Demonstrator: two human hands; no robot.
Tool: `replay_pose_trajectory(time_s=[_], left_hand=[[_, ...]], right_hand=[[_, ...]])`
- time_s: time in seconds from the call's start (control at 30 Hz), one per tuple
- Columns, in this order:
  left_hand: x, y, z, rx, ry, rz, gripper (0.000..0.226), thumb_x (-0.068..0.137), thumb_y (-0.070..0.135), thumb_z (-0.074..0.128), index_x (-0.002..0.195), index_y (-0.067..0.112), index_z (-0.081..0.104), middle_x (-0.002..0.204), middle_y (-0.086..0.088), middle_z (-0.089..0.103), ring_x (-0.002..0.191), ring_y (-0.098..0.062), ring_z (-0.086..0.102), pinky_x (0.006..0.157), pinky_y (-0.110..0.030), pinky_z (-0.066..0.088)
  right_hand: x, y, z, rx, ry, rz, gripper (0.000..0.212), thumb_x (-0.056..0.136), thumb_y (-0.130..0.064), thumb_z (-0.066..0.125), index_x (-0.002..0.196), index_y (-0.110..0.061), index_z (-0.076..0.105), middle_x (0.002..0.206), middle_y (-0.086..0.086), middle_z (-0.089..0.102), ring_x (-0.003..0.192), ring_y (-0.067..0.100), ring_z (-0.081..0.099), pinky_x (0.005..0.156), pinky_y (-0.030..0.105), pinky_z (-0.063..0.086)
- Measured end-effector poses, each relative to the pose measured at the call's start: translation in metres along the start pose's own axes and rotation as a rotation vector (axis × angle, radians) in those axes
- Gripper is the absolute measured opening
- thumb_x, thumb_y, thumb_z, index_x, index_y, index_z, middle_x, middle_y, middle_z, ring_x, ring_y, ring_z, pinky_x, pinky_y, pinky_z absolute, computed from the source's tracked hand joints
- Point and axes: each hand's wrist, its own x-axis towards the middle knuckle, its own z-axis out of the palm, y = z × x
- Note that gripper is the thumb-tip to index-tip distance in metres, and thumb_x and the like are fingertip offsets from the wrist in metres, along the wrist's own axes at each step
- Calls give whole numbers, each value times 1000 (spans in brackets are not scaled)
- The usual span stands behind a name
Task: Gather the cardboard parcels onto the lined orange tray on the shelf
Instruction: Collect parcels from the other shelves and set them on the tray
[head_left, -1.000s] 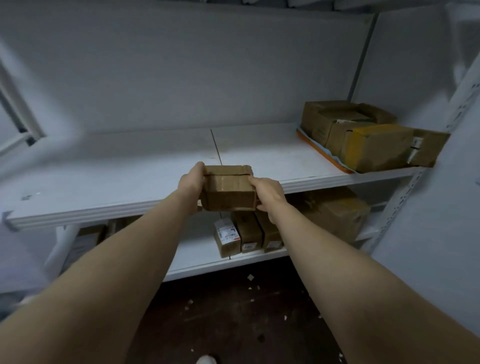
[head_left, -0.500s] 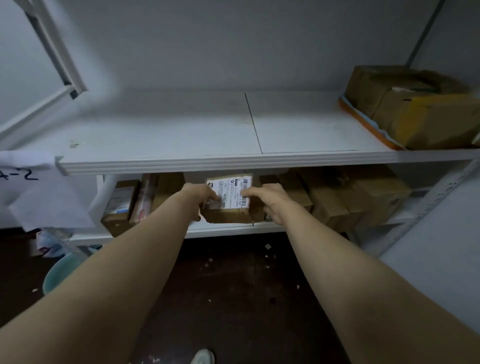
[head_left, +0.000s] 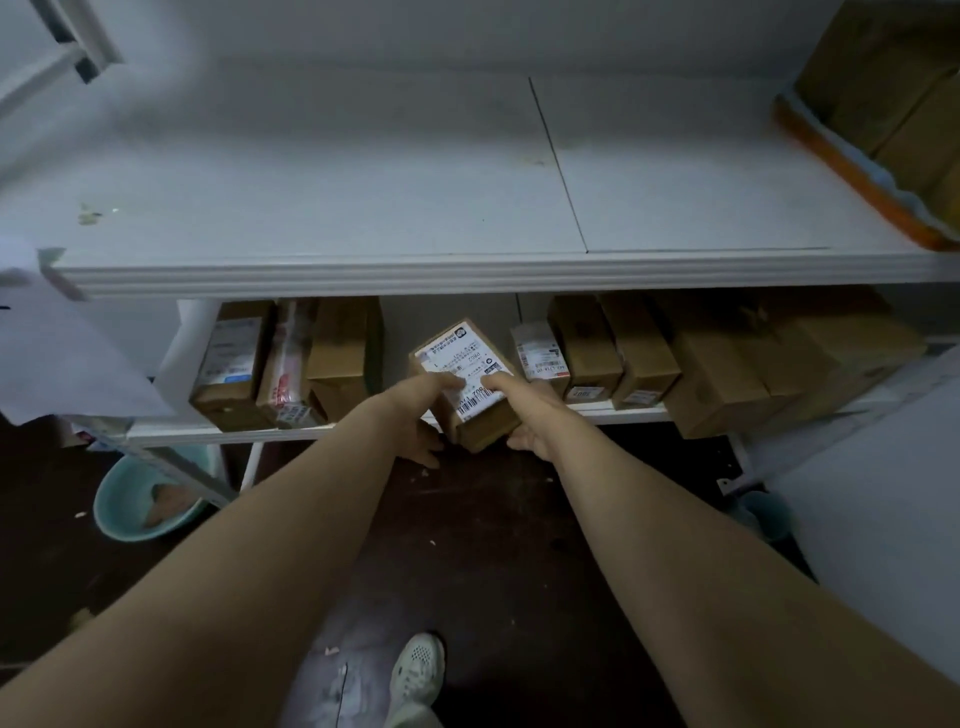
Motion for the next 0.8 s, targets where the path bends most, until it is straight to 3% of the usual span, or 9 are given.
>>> replay_pose_trajectory(time_s=[0.1, 0.2, 0.37, 0.43, 0.53, 0.6, 0.73, 0.8], left_hand=[[28, -2, -2, 10, -34, -19, 58, 87, 24, 64, 139, 17, 38, 139, -17, 45, 121, -38, 51, 95, -54, 42], [60, 1, -6, 12, 7, 1, 40, 91, 13, 60, 129, 13, 48, 124, -13, 57, 108, -32, 57, 88, -48, 50], [107, 4, -10, 86, 76, 43, 25, 89, 9, 63, 113, 6, 57, 112, -12, 63, 102, -29, 61, 87, -41, 53], [127, 5, -10, 133, 119, 71, 27, 85, 11, 68, 110, 5, 62, 107, -12, 66, 99, -29, 64, 91, -45, 54], [152, 8, -9, 165, 140, 104, 21, 85, 10, 69, 105, 5, 65, 108, -11, 67, 100, -28, 65, 94, -44, 53], [169, 9, -9, 191, 145, 116, 22, 87, 10, 67, 108, 5, 64, 112, -11, 67, 102, -27, 65, 95, -41, 53], [190, 12, -7, 187, 156, 153, 29, 88, 6, 65, 117, 5, 62, 121, -13, 65, 109, -27, 63, 100, -38, 49], [196, 15, -5, 197, 145, 193, 45, 89, 2, 62, 133, 4, 51, 132, -11, 58, 122, -27, 56, 107, -35, 42]], right_hand=[[23, 7, 10, -58, -5, 51, 69, 89, -44, 61, 145, -16, 34, 147, 9, 41, 132, 30, 42, 106, 43, 40], [51, 11, 19, -53, 23, 62, 64, 91, -43, 60, 143, -15, 38, 146, 6, 44, 129, 25, 47, 104, 39, 45], [94, 17, 30, -142, 93, 53, 53, 90, -45, 61, 130, -11, 54, 135, 7, 54, 119, 25, 54, 101, 40, 48], [110, 20, 33, -228, 131, 44, 49, 92, -44, 57, 127, -9, 56, 130, 9, 57, 117, 28, 55, 99, 41, 48], [132, 21, 38, -255, 151, 33, 45, 97, -38, 51, 129, -8, 53, 131, 10, 57, 104, 27, 60, 84, 35, 52], [144, 20, 41, -240, 161, 30, 42, 99, -33, 48, 130, -5, 51, 133, 13, 56, 95, 25, 60, 78, 33, 54], [162, 14, 44, -317, 215, -21, 37, 100, -25, 47, 126, 0, 54, 127, 15, 59, 110, 29, 59, 81, 28, 46], [166, 11, 46, -425, 207, -49, 36, 101, -22, 46, 128, 1, 52, 127, 17, 58, 112, 29, 58, 79, 27, 43]])
